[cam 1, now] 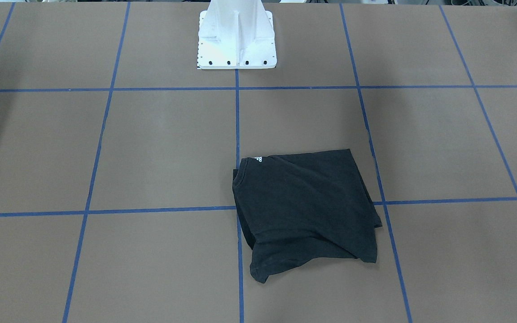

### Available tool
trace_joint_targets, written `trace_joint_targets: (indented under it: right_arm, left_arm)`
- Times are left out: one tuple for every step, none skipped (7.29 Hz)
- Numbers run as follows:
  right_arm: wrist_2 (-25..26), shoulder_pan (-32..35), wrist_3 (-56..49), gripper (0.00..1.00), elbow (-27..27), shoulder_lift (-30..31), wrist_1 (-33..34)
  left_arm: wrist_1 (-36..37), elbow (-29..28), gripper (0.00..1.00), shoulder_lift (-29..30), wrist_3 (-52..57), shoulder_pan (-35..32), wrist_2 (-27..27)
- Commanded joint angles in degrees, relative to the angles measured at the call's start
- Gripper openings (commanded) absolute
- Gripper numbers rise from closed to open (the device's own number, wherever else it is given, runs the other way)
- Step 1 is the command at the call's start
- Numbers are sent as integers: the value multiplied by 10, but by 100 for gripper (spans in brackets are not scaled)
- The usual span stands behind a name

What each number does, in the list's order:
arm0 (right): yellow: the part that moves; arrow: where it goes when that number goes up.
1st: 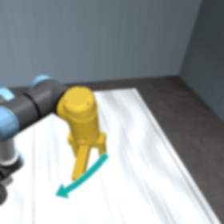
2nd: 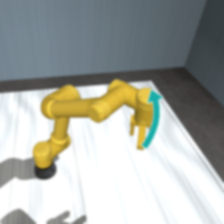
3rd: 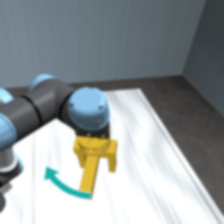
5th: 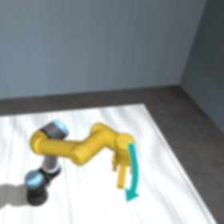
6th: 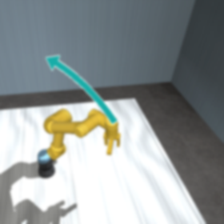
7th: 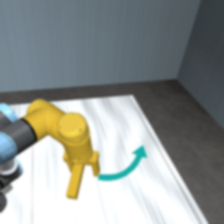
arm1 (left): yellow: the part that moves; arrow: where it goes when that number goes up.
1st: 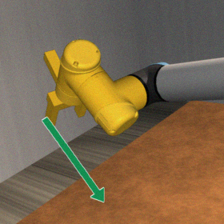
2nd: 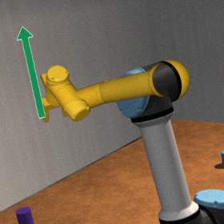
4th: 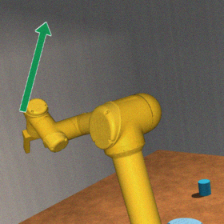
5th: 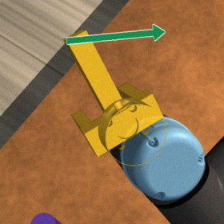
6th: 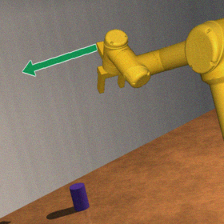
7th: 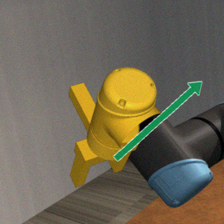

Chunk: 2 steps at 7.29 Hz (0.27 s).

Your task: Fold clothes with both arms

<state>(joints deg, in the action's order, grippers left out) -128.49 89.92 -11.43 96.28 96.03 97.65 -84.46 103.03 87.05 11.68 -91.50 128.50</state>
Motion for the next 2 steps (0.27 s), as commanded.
trace_joint_targets:
  right_arm:
    - [0, 0, 0, 100, 0, 0, 0]
    - [0, 0, 0, 100, 0, 0, 0]
  left_arm:
    - [0, 2, 100, 0, 0, 0, 0]
    - [0, 2, 100, 0, 0, 0, 0]
